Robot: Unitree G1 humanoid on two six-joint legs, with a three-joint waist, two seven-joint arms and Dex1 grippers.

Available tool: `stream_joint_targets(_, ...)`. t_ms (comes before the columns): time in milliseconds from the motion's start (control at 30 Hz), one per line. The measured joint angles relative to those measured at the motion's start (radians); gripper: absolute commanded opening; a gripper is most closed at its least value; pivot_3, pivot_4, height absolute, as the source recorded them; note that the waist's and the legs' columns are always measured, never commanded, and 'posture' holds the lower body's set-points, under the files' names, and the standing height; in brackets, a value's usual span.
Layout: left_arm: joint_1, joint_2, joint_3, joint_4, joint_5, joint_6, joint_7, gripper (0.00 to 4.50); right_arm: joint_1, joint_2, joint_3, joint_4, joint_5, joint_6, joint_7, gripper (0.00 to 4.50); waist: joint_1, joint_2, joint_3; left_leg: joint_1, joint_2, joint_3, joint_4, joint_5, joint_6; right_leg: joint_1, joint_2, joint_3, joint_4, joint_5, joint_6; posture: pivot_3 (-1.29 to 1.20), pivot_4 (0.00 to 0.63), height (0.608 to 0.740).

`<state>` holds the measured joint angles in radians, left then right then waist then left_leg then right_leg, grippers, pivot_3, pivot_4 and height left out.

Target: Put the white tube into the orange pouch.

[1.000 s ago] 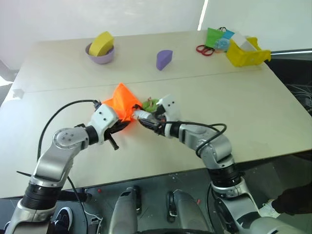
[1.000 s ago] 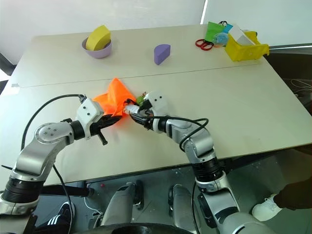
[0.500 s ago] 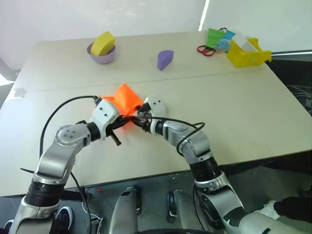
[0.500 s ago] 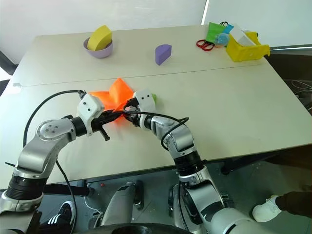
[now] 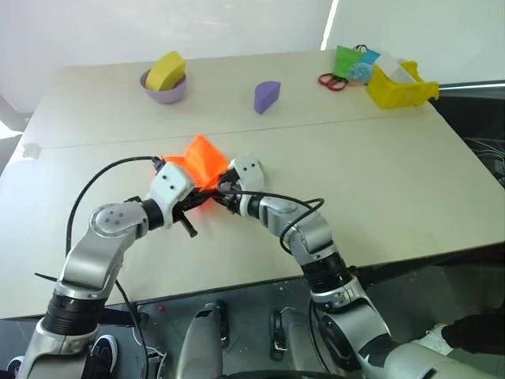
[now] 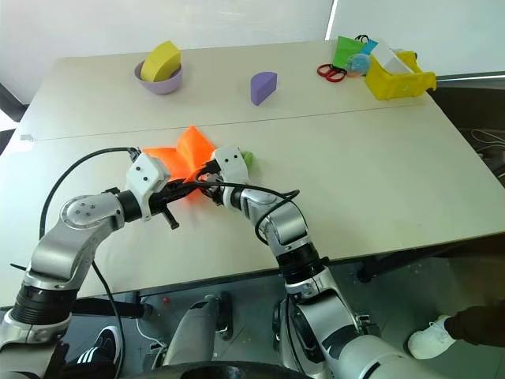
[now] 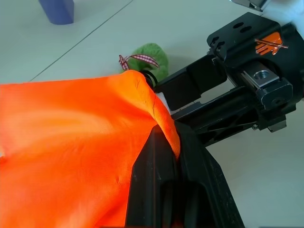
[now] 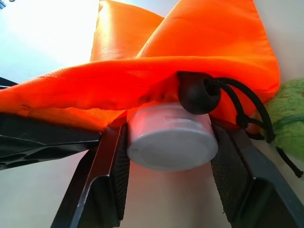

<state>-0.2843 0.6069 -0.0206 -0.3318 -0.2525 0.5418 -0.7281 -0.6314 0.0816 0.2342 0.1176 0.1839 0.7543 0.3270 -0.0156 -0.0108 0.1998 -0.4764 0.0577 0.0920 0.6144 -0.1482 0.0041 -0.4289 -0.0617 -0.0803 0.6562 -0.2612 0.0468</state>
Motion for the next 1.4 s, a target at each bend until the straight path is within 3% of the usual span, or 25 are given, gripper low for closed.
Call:
stream_joint_targets(167, 0.009, 0.001, 0.006, -0.001, -0.001, -0.001, -0.008, 0.00, 0.013, -0.026, -0.013, -0.002, -0.001, 0.009, 0.052, 4.22, 0.000, 0.000, 0.000, 0.000, 0.000, 0.000, 0.000, 0.000, 0.000, 0.000, 0.000, 0.000, 0.000, -0.001, -0.001, 0.00, 0.150, 0.740)
stream_joint_targets(200, 0.006, -0.003, 0.007, -0.001, 0.000, -0.002, -0.002, 0.00, 0.022, -0.024, 0.002, -0.012, 0.011, 0.014, 0.083, 4.46, -0.001, 0.000, 0.000, 0.000, 0.000, 0.000, -0.001, 0.000, 0.000, 0.000, 0.000, 0.000, 0.000, -0.001, -0.001, 0.00, 0.150, 0.740)
stream_joint_targets(400, 0.007, -0.014, -0.003, -0.003, 0.000, -0.008, 0.001, 0.00, 0.045, -0.089, 0.075, -0.168, 0.090, 0.054, 0.241, 4.46, 0.002, 0.000, 0.000, 0.000, 0.001, 0.001, 0.000, 0.000, 0.000, 0.000, 0.001, 0.001, -0.001, 0.000, 0.000, 0.00, 0.150, 0.740)
stream_joint_targets(733, 0.031, 0.004, -0.004, -0.003, 0.003, -0.017, -0.013, 0.00, 0.077, -0.267, 0.062, -0.310, 0.149, 0.111, 0.318, 4.46, 0.001, 0.000, 0.000, 0.000, 0.002, 0.003, -0.003, 0.000, 0.000, -0.002, 0.000, 0.001, -0.003, -0.001, -0.004, 0.00, 0.150, 0.740)
stream_joint_targets(1000, 0.093, 0.091, 0.014, -0.004, -0.002, -0.050, -0.073, 0.00, 0.124, -0.473, 0.000, -0.385, 0.193, 0.095, 0.420, 4.46, 0.002, 0.000, 0.000, -0.002, 0.003, 0.004, -0.004, 0.000, 0.000, -0.002, -0.001, 0.002, -0.008, -0.001, -0.004, 0.00, 0.150, 0.740)
stream_joint_targets(1167, 0.114, 0.125, 0.024, -0.002, 0.004, -0.097, -0.095, 0.00, 0.048, -0.439, -0.131, -0.254, 0.195, 0.052, 0.345, 4.46, -0.002, 0.000, 0.000, -0.001, 0.006, 0.009, -0.004, 0.000, 0.000, -0.005, -0.001, 0.001, -0.008, 0.002, -0.007, 0.00, 0.150, 0.740)
stream_joint_targets(1400, 0.131, 0.131, 0.017, -0.001, 0.012, -0.138, -0.109, 0.00, -0.072, -0.304, -0.192, 0.015, 0.129, -0.055, 0.160, 4.46, 0.000, 0.000, 0.000, -0.001, 0.007, 0.013, -0.004, 0.000, 0.000, -0.006, -0.001, 0.000, -0.007, 0.003, -0.005, 0.00, 0.150, 0.740)
